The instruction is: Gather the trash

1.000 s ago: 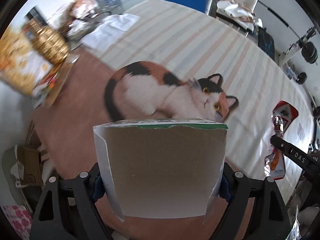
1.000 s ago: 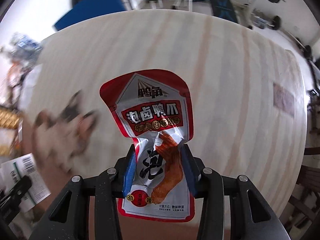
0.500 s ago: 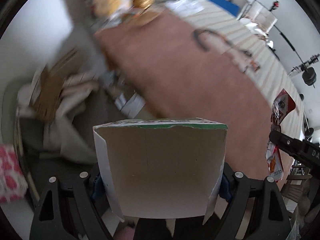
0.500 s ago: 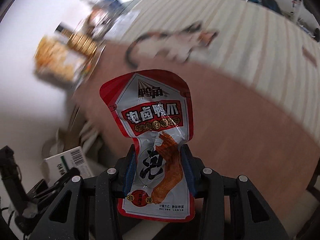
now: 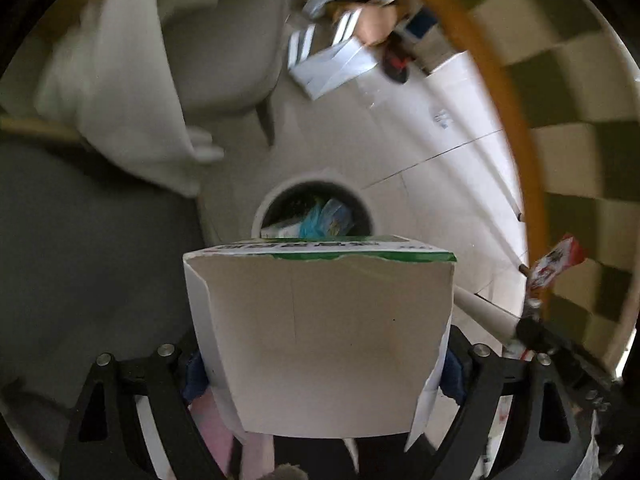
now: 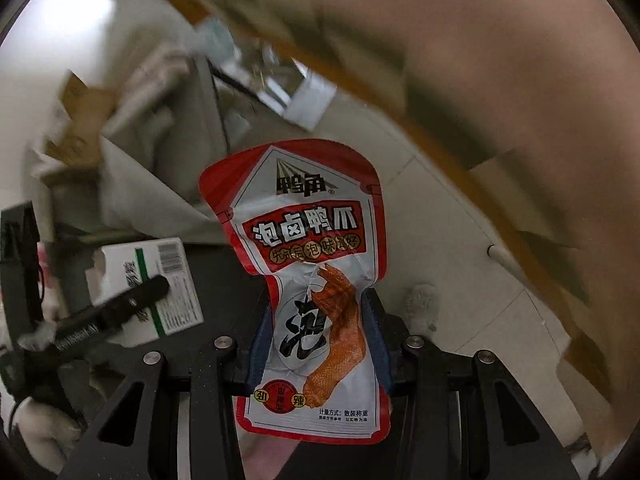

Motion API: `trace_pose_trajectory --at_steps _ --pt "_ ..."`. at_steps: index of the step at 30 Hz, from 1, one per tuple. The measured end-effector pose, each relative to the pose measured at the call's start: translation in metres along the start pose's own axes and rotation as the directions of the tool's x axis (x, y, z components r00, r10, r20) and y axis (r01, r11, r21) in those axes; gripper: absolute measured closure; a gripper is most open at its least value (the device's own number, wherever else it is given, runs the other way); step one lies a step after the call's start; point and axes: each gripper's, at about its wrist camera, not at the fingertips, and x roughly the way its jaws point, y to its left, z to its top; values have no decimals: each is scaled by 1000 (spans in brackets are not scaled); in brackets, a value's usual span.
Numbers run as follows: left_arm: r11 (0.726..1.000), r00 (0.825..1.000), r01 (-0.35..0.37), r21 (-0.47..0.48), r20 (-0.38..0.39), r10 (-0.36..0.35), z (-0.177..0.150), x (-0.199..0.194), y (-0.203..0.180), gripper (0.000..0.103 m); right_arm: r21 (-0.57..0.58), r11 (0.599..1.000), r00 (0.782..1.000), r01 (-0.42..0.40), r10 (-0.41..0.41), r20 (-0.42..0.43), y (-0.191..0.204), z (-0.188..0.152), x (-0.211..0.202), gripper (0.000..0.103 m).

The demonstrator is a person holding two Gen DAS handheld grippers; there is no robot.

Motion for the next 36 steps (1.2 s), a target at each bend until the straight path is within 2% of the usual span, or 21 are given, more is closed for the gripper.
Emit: trace_pose_trajectory --at_steps 1,2,4,6,8,9,10,11,13,15,18,20,27,29,36 --pt "1000 1000 -3 -14 -12 3 4 16 6 9 0 1000 1000 2 -2 -13 -2 2 21 58" --pt "1000 1000 -3 -26 -20 2 7 32 13 2 -1 1000 1000 0 0 -26 -6 4 44 58" --pt "999 1000 4 -50 -30 -6 11 65 26 1 -7 1000 998 5 -6 -64 -11 11 96 56" --pt "998 999 -15 -62 -33 13 14 91 36 1 -4 1000 994 -24 23 -105 -15 16 139 52" --pt "996 999 -40 -75 -30 38 14 102 45 1 -3 999 989 -42 41 -146 -18 21 177 41" --pt "995 998 -57 -83 -24 55 11 105 49 1 -6 998 987 -57 56 -152 -19 22 188 29" --pt "994 998 -67 -89 -15 66 9 103 50 1 -19 998 986 -55 51 -157 -17 22 196 11" --pt "992 997 -82 -94 3 82 5 100 53 1 -41 999 988 -27 20 -152 -15 22 200 6" --pt "986 989 -136 -98 37 140 -6 86 55 1 -82 997 991 1 -13 -137 -8 21 197 4" --pt "978 981 -175 -114 62 183 -18 68 58 1 -133 990 992 53 -68 -106 0 22 182 4" --pt "974 976 -186 -130 86 198 -36 42 57 1 -211 967 987 143 -156 -47 18 17 148 3" --pt "973 973 -191 -132 102 205 -48 18 51 1 -240 956 983 170 -180 -19 24 12 122 3" --pt "978 970 -170 -122 154 188 -102 -81 20 1 -305 936 984 174 -173 31 48 -19 6 3" --pt "980 969 -161 -118 167 180 -114 -104 11 1 -310 938 988 153 -150 31 52 -27 -27 3" --pt "995 973 -72 -71 213 86 -151 -188 -22 1 -329 940 996 88 -78 44 58 -53 -150 3"
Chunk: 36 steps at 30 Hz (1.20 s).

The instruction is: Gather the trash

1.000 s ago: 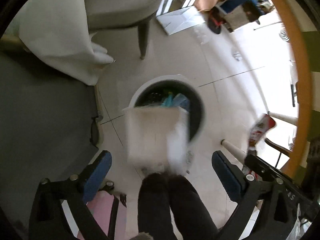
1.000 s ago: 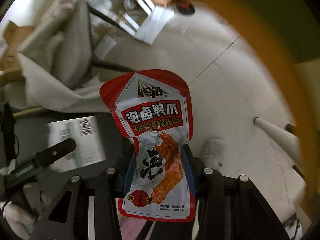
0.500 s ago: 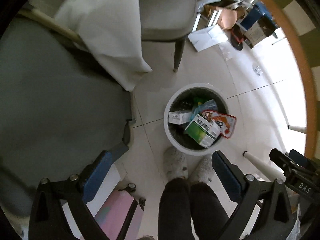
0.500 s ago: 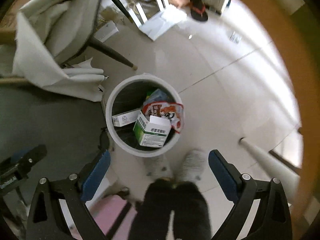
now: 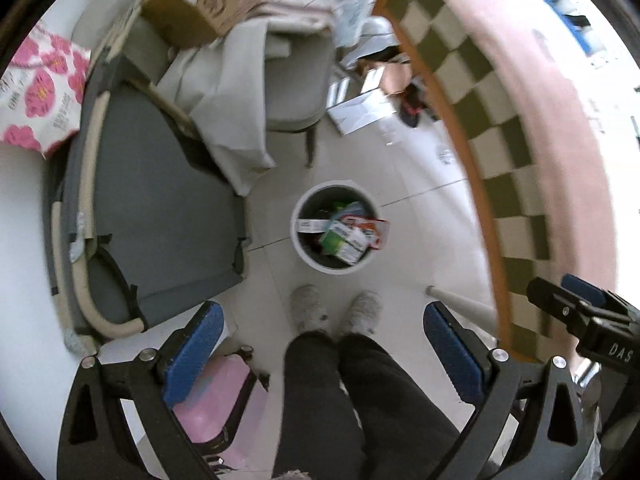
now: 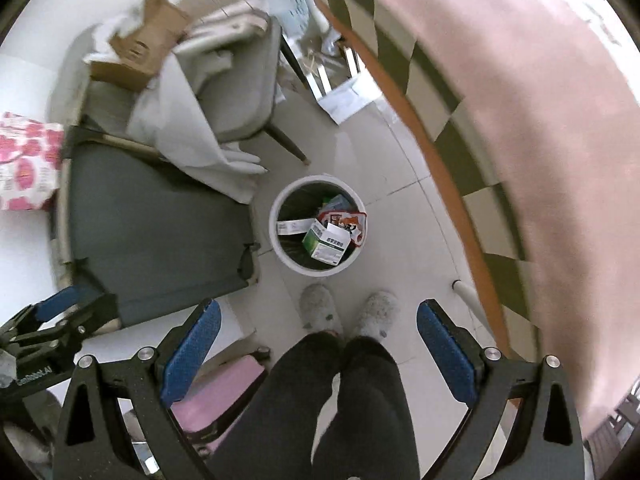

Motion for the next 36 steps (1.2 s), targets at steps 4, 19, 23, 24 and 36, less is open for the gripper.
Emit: trace_pose_trajectory --at_steps 4,19,23,24,36 --pt "997 997 64 43 35 -66 -3 -56 -12 1 0 999 999 -52 52 8 2 -12 -67 3" --pt "952 932 297 70 194 -305 -15 -217 -23 1 -80 979 972 -188 197 127 31 -36 -256 0" --pt "948 924 306 89 213 -319 -26 -237 -27 1 -91 972 964 -214 226 142 36 -46 -281 0" --pt "947 922 306 94 218 -319 -29 -241 -28 1 -94 972 963 -216 228 145 37 -47 -285 0" --pt "940 911 318 121 238 -338 -48 -262 -33 0 -121 963 956 -241 257 138 42 -71 -309 0"
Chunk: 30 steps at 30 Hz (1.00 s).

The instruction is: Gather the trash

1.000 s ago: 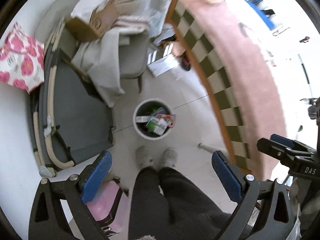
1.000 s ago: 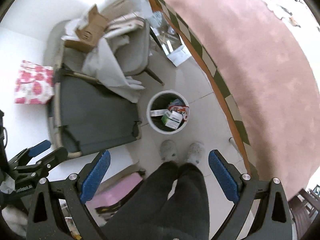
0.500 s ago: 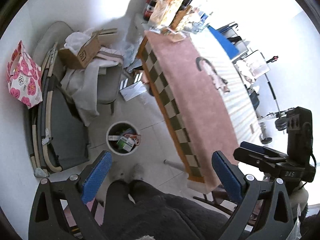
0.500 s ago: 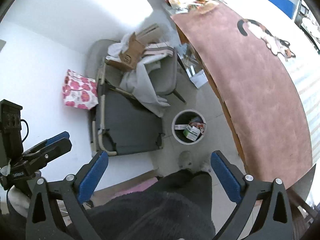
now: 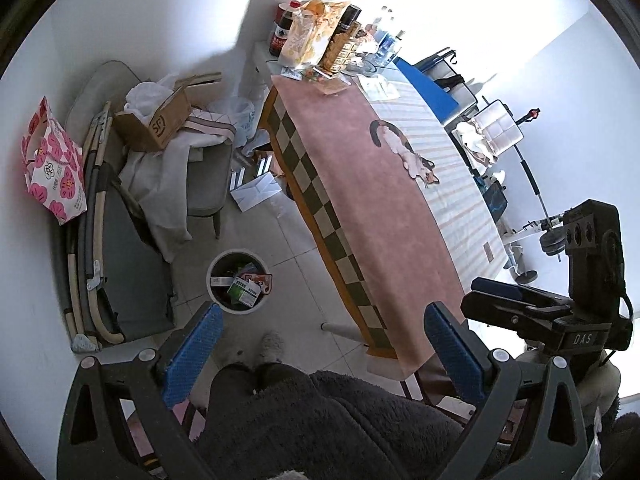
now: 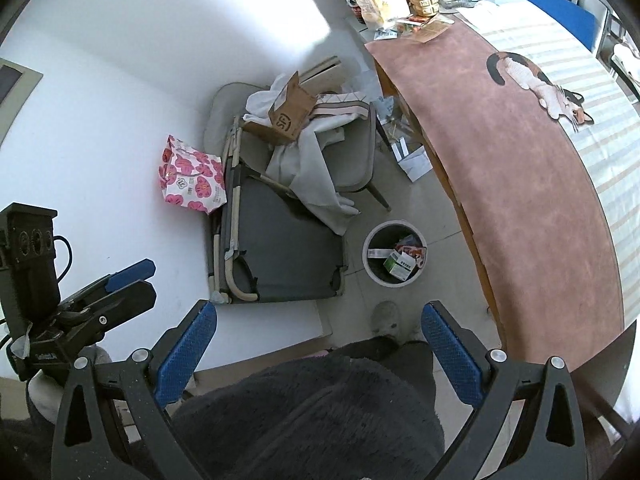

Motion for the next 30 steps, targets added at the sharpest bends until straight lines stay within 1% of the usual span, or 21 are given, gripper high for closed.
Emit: trace_pose_trajectory --at_steps 7,13,23,30 --pt "1000 1000 9 -12 -5 -9 -4 -1 3 0 -12 1000 1000 0 0 -4 5 -4 -4 0" --pt "1000 1000 8 -8 -7 -9 -7 -2 5 0 -20 1000 1000 -4 4 -20 9 -5 -2 0" --pt "1000 1000 8 -5 -8 -8 -11 -3 5 0 -22 1000 1000 -9 8 -23 15 -5 2 0" --pt "1000 1000 13 -4 -9 -13 -14 -5 7 0 -34 999 999 -18 17 -31 12 -10 -1 0"
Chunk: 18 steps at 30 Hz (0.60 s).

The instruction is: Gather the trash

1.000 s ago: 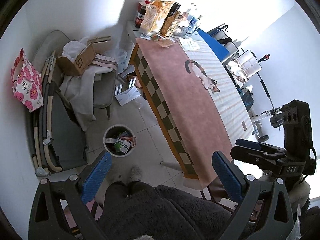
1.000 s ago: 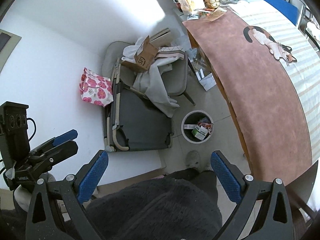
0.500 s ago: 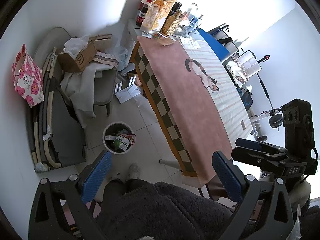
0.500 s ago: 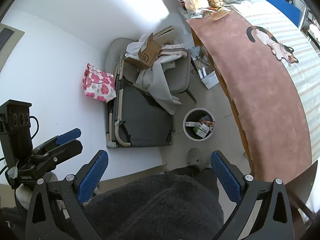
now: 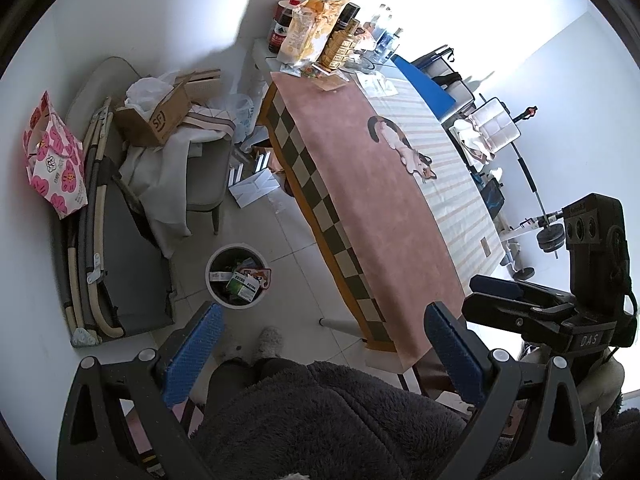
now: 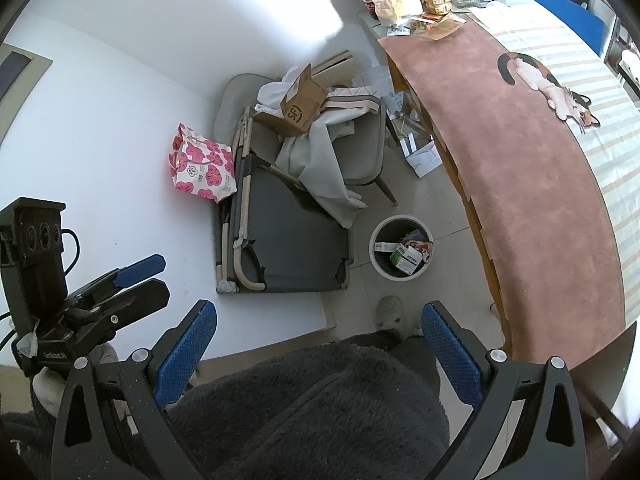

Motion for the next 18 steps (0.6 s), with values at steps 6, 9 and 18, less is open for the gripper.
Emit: trace_pose_trajectory --at_steps 6,9,18 --pt "1000 1000 2 1 0 -2 3 0 -4 0 -2 1000 1000 -4 4 -3 -1 -2 -1 0" --pt "1000 1000 6 3 0 -6 4 -1 -6 0 0 1000 1000 -6 6 -5 -2 -1 -2 0" --pt "1000 1000 13 9 1 -14 13 2 -11 0 0 1000 1000 -9 9 -6 -4 -2 -4 0"
